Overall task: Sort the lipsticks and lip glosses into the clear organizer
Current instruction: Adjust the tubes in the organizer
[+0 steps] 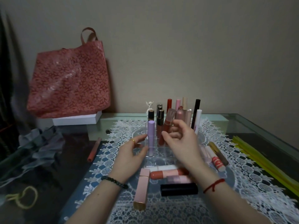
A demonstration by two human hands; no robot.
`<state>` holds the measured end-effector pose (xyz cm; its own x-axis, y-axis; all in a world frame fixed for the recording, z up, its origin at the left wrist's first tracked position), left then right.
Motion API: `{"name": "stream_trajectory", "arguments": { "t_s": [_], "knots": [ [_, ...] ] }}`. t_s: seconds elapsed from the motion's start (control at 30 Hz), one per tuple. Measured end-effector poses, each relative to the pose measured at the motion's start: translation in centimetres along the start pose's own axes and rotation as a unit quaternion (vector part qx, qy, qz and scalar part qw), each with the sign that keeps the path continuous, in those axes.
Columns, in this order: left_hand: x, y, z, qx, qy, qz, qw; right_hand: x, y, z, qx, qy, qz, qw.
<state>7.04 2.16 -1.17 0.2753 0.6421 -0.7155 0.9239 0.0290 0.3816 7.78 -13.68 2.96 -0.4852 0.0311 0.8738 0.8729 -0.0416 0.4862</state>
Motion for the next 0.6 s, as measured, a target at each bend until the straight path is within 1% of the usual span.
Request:
{"name": "stream_trajectory", "arguments": {
  "t_s": [0.07, 0.27, 0.6],
  "knots": [
    [0.0, 0.1, 0.1, 0.003, -0.001, -0.002, 1.0, -0.2, 0.0, 0.2, 0.008, -0.025, -0.004, 1.0],
    [0.1, 0.0, 0.1, 0.003, -0.001, 0.001, 1.0, -1.2, -0.1, 0.7, 0.023, -0.05, 0.008, 0.998],
    [0.1, 0.0, 0.1, 0.009, -0.013, -0.007, 1.0, -1.4, -0.2, 1.0, 0.03, -0.055, -0.006, 0.998]
  ]
}}
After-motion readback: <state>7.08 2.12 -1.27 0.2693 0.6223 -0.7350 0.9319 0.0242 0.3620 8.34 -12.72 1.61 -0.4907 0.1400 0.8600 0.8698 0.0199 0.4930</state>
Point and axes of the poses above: each hand's wrist, its own y-axis towards the middle knuckle, its own z-axis out of the palm, x = y × z, the point moved 5 cm from there along y, towards the middle knuckle, and after that the axes turned 13 degrees about y, right-handed, at the moved point
